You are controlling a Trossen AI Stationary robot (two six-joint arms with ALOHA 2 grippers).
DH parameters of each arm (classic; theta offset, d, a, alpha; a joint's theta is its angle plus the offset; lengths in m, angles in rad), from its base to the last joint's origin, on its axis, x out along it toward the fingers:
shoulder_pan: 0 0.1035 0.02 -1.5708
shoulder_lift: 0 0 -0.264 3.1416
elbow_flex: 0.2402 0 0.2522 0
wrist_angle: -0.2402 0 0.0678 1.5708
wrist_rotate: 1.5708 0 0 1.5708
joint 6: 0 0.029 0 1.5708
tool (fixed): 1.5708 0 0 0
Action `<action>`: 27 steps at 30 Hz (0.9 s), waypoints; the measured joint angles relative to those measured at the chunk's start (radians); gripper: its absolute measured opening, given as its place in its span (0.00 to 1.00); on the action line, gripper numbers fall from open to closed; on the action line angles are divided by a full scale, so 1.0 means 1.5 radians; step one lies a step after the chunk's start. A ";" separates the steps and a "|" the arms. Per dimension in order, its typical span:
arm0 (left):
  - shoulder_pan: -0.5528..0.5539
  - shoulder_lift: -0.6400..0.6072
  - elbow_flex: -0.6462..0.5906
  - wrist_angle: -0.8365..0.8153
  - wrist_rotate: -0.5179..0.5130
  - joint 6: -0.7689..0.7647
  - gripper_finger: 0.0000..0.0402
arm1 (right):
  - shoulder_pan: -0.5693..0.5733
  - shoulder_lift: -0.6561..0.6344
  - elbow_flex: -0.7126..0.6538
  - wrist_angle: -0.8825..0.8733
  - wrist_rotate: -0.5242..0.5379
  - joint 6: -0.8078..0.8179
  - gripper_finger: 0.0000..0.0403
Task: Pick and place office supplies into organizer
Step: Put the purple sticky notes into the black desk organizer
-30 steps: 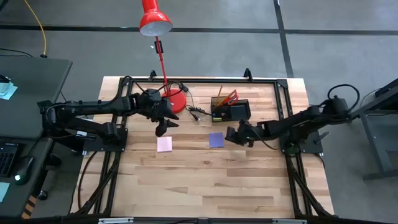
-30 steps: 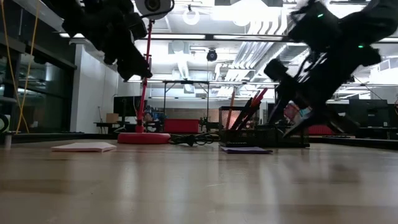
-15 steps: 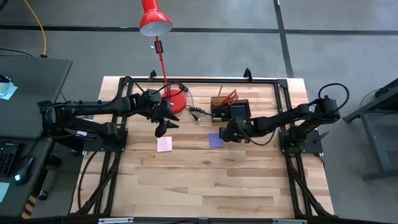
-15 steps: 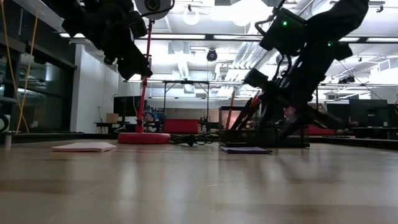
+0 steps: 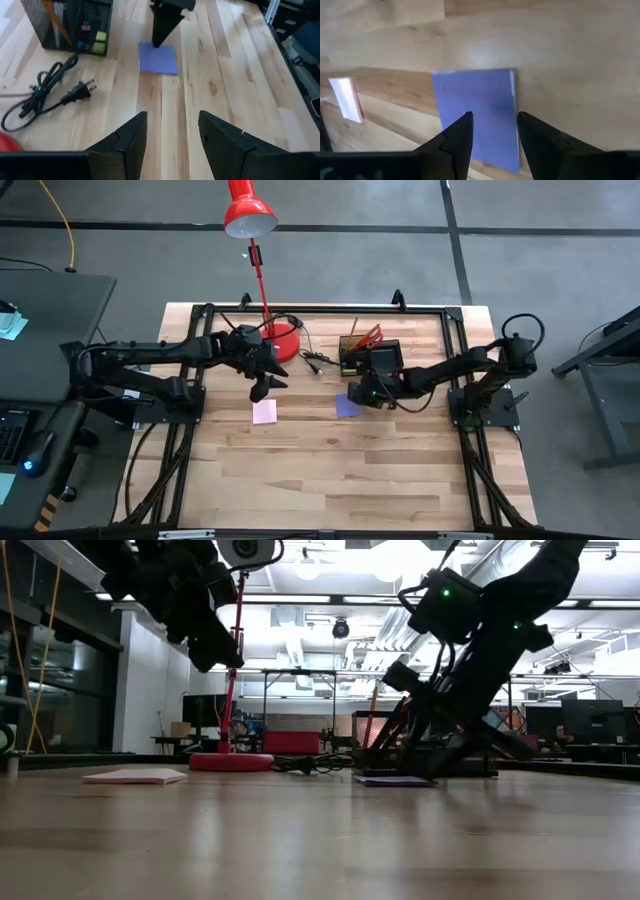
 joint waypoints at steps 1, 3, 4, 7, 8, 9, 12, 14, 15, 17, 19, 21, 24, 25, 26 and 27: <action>0.000 0.003 0.000 0.005 -0.001 0.003 0.41 | -0.003 0.002 0.000 0.005 0.001 0.000 0.38; 0.000 0.006 0.000 0.001 -0.004 0.003 0.41 | -0.004 0.006 0.000 0.009 -0.001 -0.003 0.38; 0.000 0.008 0.000 0.002 -0.005 0.003 0.41 | -0.004 0.009 0.000 0.012 0.002 -0.005 0.38; 0.001 0.014 0.000 0.003 -0.007 0.004 0.41 | -0.004 0.018 0.001 0.016 0.004 -0.005 0.38; 0.001 0.017 0.000 0.003 -0.003 0.004 0.41 | -0.004 0.022 0.001 0.017 0.002 -0.009 0.38; 0.001 0.018 0.000 0.001 -0.001 0.004 0.41 | -0.004 0.026 0.001 0.018 0.000 -0.019 0.37; 0.000 0.018 0.000 0.002 0.001 0.004 0.41 | -0.003 0.040 0.002 0.020 -0.002 -0.041 0.32; 0.001 0.018 0.000 0.001 0.001 0.004 0.41 | -0.002 0.052 0.003 0.029 -0.004 -0.049 0.27; 0.001 0.018 0.000 0.001 0.001 0.004 0.41 | -0.002 0.058 0.002 0.040 -0.008 -0.057 0.23; 0.001 0.018 0.000 0.000 0.001 0.004 0.41 | -0.003 0.066 0.002 0.056 -0.010 -0.060 0.15; 0.001 0.018 0.000 0.001 0.001 0.004 0.41 | -0.002 0.070 0.001 0.070 -0.009 -0.064 0.05; 0.001 0.018 0.000 0.000 0.001 0.004 0.41 | -0.002 0.072 0.000 0.080 -0.009 -0.072 0.02; 0.001 0.018 0.000 0.000 -0.001 0.004 0.41 | -0.002 0.072 0.000 0.082 -0.012 -0.067 0.01; 0.001 0.018 0.000 0.000 -0.002 0.004 0.41 | -0.002 0.072 0.000 0.082 -0.014 -0.071 0.01; 0.001 0.018 0.000 0.000 -0.002 0.004 0.41 | 0.000 0.072 0.000 0.082 -0.014 -0.070 0.01; 0.001 0.018 0.000 0.000 -0.002 0.004 0.41 | 0.002 0.072 0.000 0.083 -0.012 -0.070 0.01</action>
